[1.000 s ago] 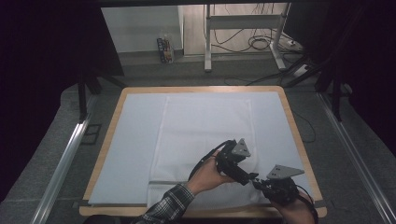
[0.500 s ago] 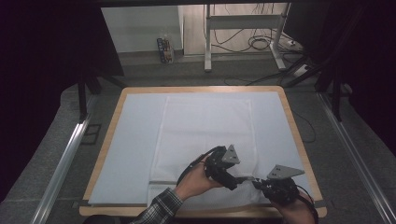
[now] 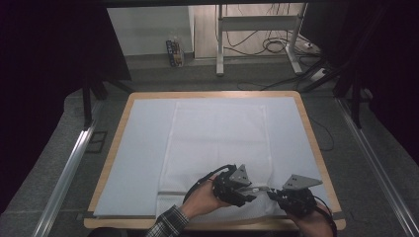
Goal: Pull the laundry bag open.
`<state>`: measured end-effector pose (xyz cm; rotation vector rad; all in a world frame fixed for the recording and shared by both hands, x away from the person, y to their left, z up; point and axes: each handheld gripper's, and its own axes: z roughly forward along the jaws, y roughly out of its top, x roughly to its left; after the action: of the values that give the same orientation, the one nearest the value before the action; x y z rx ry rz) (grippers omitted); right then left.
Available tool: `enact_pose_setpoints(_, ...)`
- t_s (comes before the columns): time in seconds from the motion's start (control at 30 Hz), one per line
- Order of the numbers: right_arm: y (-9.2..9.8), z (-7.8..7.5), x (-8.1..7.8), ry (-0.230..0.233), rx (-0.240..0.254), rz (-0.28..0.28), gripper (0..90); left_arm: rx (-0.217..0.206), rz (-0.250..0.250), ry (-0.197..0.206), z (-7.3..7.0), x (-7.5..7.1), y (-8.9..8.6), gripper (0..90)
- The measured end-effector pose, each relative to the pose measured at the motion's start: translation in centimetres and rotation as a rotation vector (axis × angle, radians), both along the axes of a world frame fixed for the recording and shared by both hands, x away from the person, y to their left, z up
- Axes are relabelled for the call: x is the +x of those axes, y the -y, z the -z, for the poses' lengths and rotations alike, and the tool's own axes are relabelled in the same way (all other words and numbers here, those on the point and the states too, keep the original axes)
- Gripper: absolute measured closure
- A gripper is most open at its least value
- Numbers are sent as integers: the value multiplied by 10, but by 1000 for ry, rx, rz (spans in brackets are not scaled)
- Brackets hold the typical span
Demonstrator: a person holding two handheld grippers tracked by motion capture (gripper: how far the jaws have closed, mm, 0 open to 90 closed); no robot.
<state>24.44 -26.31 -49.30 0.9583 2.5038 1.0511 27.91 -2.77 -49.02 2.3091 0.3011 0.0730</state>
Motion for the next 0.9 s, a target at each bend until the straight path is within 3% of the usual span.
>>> enact_pose_setpoints(0.17,0,0,0,1,-1,-1,820,-2,12,-10,1,-3,4,574)
enact_pose_setpoints(0.5,0,0,0,2,-1,-3,817,-12,36,-39,0,-6,8,597)
enact_pose_setpoints(0.9,1,-1,0,6,2,1,817,-21,4,-105,-2,2,21,696)
